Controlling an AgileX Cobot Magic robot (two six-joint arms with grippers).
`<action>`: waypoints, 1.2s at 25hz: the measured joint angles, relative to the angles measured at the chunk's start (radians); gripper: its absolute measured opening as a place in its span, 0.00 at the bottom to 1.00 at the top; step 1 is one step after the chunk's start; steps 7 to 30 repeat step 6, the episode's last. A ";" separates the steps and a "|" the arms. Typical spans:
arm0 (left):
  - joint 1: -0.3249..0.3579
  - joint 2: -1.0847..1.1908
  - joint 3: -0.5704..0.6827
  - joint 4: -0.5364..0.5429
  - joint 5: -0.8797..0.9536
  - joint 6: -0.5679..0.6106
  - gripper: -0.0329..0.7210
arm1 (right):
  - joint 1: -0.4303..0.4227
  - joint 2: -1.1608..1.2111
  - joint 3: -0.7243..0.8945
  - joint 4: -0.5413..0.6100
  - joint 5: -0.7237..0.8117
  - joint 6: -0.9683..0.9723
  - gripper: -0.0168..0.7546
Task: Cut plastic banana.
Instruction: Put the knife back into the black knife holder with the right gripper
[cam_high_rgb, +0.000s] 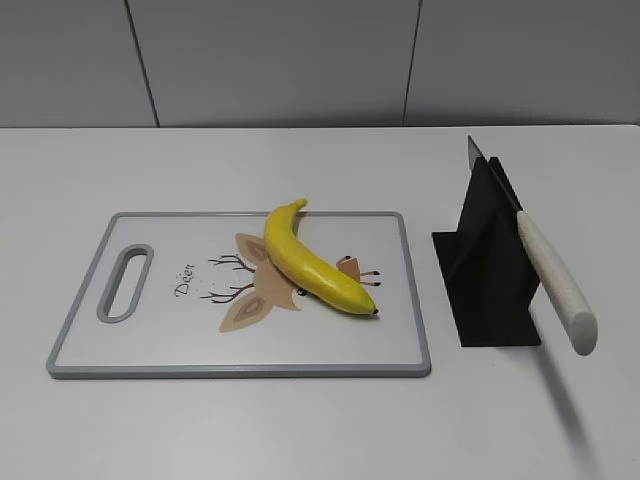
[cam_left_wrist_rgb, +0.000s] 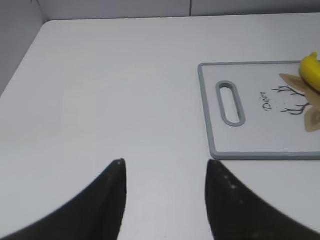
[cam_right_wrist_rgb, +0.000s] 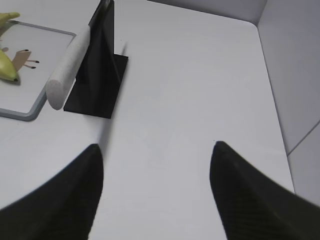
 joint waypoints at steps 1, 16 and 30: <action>0.018 0.000 0.000 0.000 0.000 0.000 0.70 | 0.000 0.000 0.000 0.000 0.000 0.000 0.70; 0.039 0.000 0.000 0.000 0.000 0.000 0.69 | 0.000 0.000 0.000 0.000 0.000 0.000 0.70; 0.039 0.000 0.000 0.000 0.000 0.000 0.69 | 0.000 0.000 0.000 0.000 0.000 0.000 0.70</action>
